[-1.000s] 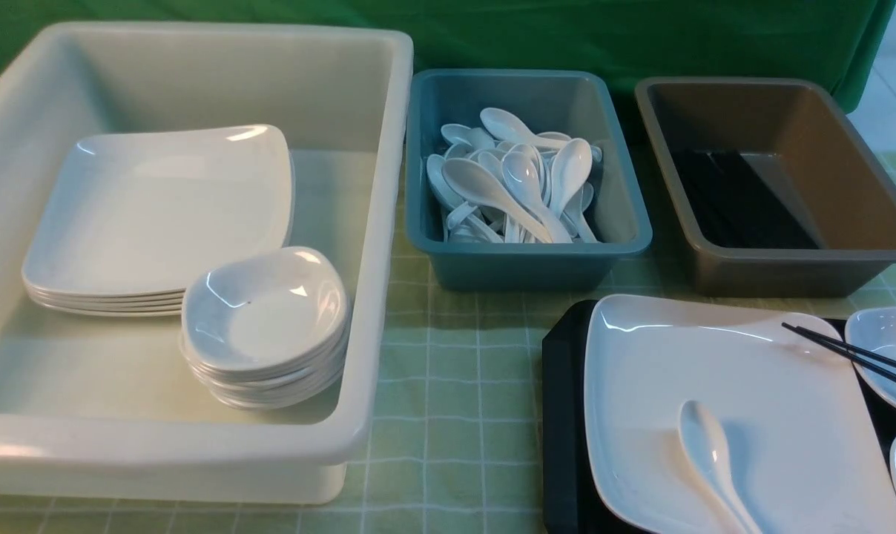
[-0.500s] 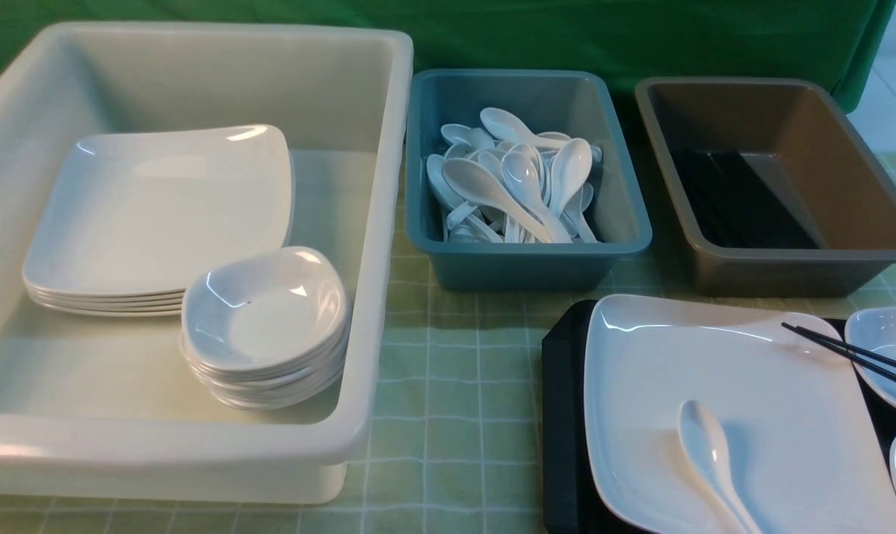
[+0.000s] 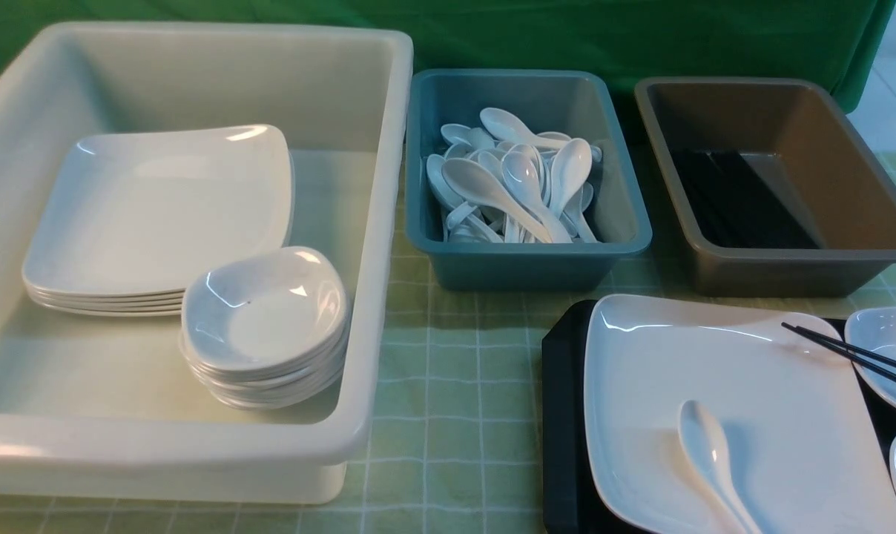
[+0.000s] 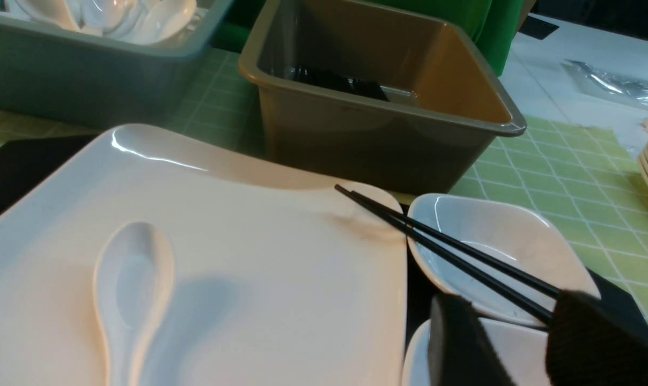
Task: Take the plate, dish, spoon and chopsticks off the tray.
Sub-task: Use the right arm to grab a pair of chopsticks from the plate
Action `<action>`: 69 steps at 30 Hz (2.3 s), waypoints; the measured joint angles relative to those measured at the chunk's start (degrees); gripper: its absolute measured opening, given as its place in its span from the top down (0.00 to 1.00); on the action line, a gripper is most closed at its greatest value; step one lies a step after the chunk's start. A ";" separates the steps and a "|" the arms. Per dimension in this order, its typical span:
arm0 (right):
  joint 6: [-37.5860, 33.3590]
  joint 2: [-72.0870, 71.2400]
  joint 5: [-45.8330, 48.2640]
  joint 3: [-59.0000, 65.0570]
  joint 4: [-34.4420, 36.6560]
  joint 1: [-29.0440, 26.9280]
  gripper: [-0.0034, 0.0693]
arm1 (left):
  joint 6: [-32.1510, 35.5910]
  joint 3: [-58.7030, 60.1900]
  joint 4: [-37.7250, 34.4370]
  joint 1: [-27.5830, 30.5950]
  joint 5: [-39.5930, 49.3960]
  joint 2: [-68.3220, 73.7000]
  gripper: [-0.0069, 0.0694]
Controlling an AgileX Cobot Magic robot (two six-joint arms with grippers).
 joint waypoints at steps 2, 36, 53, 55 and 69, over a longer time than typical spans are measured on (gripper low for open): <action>0.00 0.00 0.00 0.00 0.00 0.00 0.62 | 0.00 0.00 0.00 0.00 0.00 0.00 0.88; 17.02 16.07 0.10 -26.97 15.85 0.00 0.93 | 0.00 0.00 0.00 0.00 0.00 0.00 0.88; -8.34 81.69 55.33 -66.08 -8.69 -3.39 0.96 | 0.00 0.00 0.00 0.00 0.00 0.00 0.88; -12.01 86.02 55.46 -68.54 -4.92 -5.26 0.96 | 0.00 0.00 0.00 0.00 0.00 0.00 0.88; -34.03 100.10 52.08 -78.96 -2.06 -8.58 0.30 | 0.00 0.00 0.00 0.00 0.00 -0.11 0.88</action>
